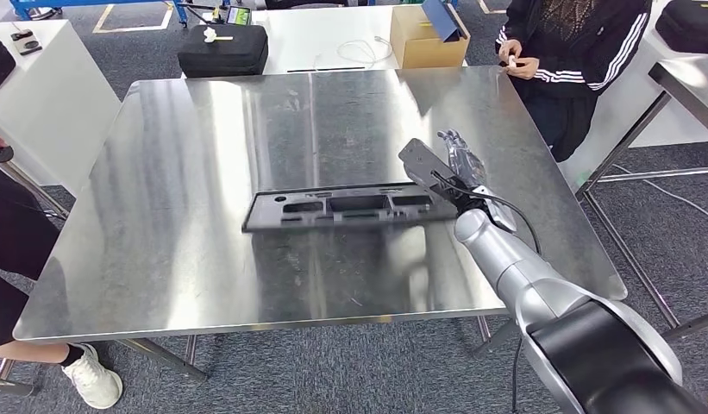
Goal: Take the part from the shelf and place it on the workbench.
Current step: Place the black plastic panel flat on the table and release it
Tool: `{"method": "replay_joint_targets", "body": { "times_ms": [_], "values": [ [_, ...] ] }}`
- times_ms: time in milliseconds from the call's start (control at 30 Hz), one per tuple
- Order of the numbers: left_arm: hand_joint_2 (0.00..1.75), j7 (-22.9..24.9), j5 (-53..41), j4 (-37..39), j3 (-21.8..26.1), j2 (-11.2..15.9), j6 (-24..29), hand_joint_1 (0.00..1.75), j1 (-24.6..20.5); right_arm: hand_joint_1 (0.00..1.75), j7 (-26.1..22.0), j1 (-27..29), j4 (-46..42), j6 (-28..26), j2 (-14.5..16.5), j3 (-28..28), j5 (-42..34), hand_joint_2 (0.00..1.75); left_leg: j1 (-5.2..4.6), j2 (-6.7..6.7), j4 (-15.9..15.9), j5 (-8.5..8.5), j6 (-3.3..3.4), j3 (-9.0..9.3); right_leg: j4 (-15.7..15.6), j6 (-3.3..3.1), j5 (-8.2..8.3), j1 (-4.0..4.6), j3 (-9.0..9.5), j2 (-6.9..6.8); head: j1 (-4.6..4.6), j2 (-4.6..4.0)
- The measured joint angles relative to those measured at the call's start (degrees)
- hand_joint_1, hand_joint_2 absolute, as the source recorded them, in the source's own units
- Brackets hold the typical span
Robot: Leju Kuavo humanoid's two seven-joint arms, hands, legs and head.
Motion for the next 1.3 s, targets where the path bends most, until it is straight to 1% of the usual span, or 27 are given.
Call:
{"method": "replay_joint_targets", "body": {
  "times_ms": [467, 1300],
  "values": [
    [0.00, -0.07, 0.08, 0.02, 0.00, -0.03, -0.16, 0.00, 0.10, 0.00, -2.63, 1.38, 0.00, 0.88, -0.31, 0.00, -0.52, 0.00, 0.00, 0.02, 0.00, 0.00, 0.00, 0.01, 0.00, 0.00, 0.00, 0.00, 0.00, 0.00, 0.01, 0.01],
    [0.00, -0.17, 0.15, 0.02, 0.00, -0.03, -0.17, 0.00, 0.19, 0.00, -2.69, 1.39, 0.00, 0.96, -0.30, 0.00, -0.42, 0.00, 0.00, 0.02, 0.00, 0.00, 0.00, 0.02, 0.00, 0.00, 0.00, 0.00, 0.01, 0.00, 0.01, 0.01]
  ]
}}
